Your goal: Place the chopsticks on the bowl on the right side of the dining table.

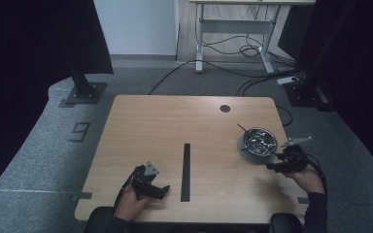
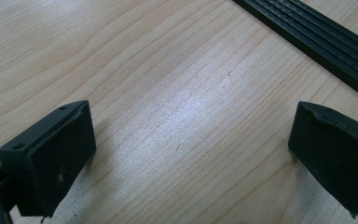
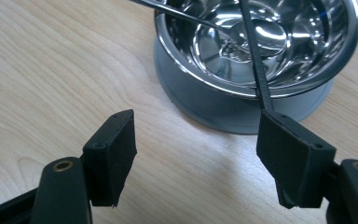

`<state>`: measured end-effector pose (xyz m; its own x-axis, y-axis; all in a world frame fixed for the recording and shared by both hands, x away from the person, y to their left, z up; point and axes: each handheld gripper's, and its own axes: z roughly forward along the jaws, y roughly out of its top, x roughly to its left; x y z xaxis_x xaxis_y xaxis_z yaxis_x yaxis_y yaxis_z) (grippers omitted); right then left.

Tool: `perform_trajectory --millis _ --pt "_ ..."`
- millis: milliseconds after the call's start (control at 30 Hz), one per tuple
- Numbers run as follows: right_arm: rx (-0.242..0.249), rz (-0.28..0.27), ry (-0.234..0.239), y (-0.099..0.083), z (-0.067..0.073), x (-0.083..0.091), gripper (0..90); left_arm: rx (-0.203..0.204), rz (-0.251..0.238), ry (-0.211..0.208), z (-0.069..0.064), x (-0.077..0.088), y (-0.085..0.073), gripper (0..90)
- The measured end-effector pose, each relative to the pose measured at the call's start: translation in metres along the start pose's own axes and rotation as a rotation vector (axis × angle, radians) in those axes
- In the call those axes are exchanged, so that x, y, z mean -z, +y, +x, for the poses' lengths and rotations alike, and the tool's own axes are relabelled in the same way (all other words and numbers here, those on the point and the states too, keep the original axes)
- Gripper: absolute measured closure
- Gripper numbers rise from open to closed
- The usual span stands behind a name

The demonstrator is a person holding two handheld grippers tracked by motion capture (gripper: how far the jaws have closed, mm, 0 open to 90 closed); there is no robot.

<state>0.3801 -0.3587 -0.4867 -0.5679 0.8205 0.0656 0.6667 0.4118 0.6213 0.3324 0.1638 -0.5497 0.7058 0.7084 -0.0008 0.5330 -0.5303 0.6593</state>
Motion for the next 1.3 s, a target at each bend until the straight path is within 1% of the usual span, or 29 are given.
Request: perform_trajectory --millis 133,467,633,800,900,967,1033,1100,1167,1300 --pt "0.005 -0.016 -0.019 0.000 -0.003 -0.002 27.4 0.000 0.000 0.000 0.000 0.000 0.000 0.3" --pt "-0.015 -0.040 -0.067 0.001 -0.009 -0.010 25.9 0.000 0.000 0.000 0.000 0.000 0.000 0.3" --pt "-0.020 -0.058 -0.073 0.001 -0.015 -0.013 25.7 0.000 0.000 0.000 0.000 0.000 0.000 0.3" --pt "-0.018 -0.064 -0.069 0.003 -0.016 -0.012 25.5 0.000 0.000 0.000 0.000 0.000 0.000 0.3" --pt "-0.016 -0.107 -0.060 0.011 -0.012 -0.008 23.9 0.000 0.001 0.000 0.000 0.000 0.000 0.3" --pt "-0.012 -0.123 -0.061 0.020 -0.008 -0.009 21.8 0.000 0.000 0.000 0.000 0.000 0.000 0.3" --pt "-0.018 -0.127 -0.075 0.028 -0.005 -0.014 18.9 0.001 0.000 0.000 0.000 0.000 0.000 0.3" --pt "-0.028 -0.118 -0.099 0.037 -0.002 -0.020 17.6 0.001 0.000 -0.001 0.000 0.000 0.000 0.3" --pt "-0.039 -0.113 -0.126 0.045 -0.001 -0.027 17.5 0.001 0.000 0.000 0.000 0.000 0.000 0.3" --pt "-0.062 -0.106 -0.148 0.057 0.000 -0.041 19.3 0.000 0.000 0.000 0.000 0.000 0.000 0.3"
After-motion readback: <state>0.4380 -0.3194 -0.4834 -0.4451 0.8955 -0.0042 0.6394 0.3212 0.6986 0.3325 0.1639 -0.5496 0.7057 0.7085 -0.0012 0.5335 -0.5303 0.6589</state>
